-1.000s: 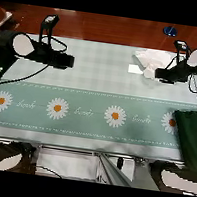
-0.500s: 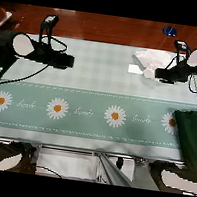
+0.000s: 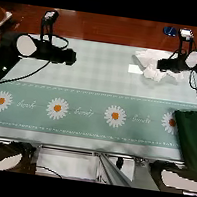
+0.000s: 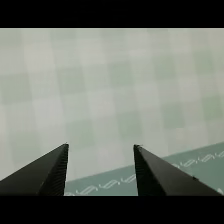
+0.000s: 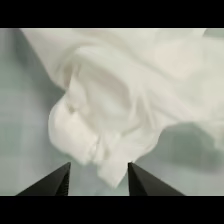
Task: Fold the shirts.
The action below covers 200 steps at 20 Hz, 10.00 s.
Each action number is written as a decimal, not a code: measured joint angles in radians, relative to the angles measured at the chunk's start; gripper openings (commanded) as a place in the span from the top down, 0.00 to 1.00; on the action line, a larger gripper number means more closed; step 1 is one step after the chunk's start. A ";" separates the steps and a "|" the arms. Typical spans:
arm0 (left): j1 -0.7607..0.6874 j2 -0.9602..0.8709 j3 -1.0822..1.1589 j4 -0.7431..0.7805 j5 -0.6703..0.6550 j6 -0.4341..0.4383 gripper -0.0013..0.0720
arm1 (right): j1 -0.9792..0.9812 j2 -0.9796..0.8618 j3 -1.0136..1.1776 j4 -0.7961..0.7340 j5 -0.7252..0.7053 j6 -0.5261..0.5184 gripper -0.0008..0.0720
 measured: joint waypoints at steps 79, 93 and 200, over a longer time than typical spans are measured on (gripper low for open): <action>0.272 0.214 -0.875 -0.639 -0.210 0.391 0.96 | -0.452 0.483 -0.742 0.626 0.451 -0.321 0.43; 0.266 0.163 -0.877 -0.702 -0.196 0.484 0.96 | -0.293 0.437 -0.894 0.673 0.455 -0.288 0.44; 0.426 0.382 -0.438 -0.759 -0.089 0.346 0.96 | -0.432 0.127 0.012 0.949 0.532 -0.470 0.95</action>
